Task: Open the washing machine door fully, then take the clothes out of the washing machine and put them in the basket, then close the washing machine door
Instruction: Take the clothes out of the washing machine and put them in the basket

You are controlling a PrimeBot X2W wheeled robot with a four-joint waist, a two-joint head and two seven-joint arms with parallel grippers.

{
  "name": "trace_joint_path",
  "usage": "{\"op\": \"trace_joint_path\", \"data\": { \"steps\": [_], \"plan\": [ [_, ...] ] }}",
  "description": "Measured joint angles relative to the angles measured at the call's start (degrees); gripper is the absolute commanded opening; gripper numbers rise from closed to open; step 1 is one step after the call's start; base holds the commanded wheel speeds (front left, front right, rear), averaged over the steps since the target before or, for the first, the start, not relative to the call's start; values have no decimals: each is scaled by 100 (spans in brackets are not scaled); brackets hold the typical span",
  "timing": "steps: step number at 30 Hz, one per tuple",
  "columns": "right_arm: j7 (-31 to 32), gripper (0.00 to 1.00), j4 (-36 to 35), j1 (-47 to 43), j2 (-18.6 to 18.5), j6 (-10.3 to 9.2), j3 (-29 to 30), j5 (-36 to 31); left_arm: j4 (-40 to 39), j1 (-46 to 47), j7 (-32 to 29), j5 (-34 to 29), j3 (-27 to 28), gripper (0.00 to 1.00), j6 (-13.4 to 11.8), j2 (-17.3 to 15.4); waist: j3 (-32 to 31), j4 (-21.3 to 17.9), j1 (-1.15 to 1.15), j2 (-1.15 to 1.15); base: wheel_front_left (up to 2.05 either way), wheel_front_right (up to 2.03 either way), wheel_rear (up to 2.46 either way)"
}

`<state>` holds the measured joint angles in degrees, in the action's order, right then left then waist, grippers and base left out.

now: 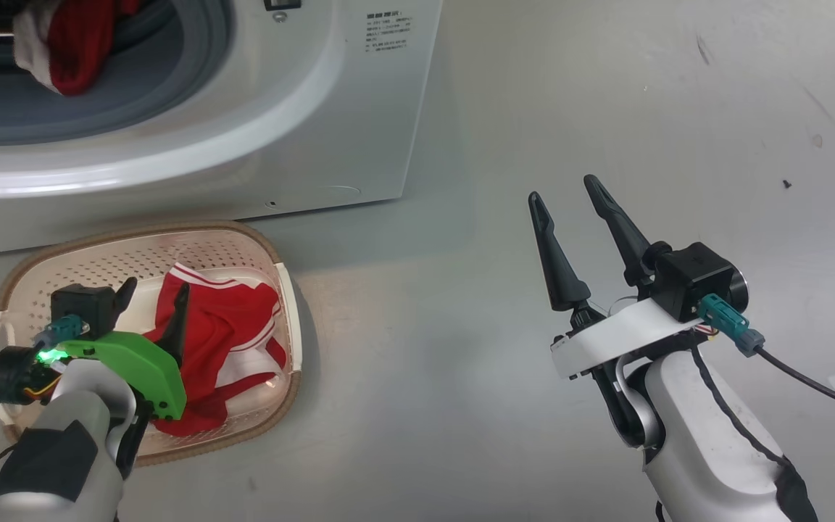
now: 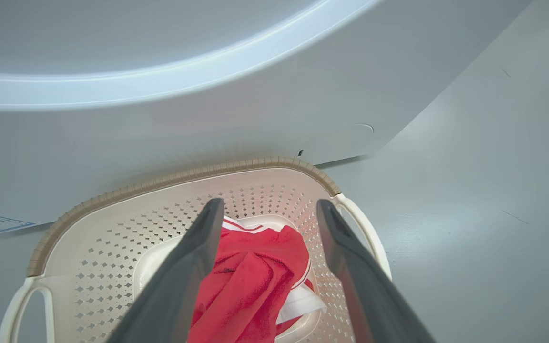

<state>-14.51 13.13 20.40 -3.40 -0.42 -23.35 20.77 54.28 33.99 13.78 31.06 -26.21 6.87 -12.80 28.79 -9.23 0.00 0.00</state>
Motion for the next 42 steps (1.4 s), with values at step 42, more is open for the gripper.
{"op": "trace_joint_path", "data": {
  "steps": [42],
  "plan": [
    [1, 100, 42, -1096, -51, 172, 593, -34, -3526, -1984, 59, -678, 1288, 100, -305, 224, -1823, 1176, 0, 0, 0, 0, 0]
  ]
}}
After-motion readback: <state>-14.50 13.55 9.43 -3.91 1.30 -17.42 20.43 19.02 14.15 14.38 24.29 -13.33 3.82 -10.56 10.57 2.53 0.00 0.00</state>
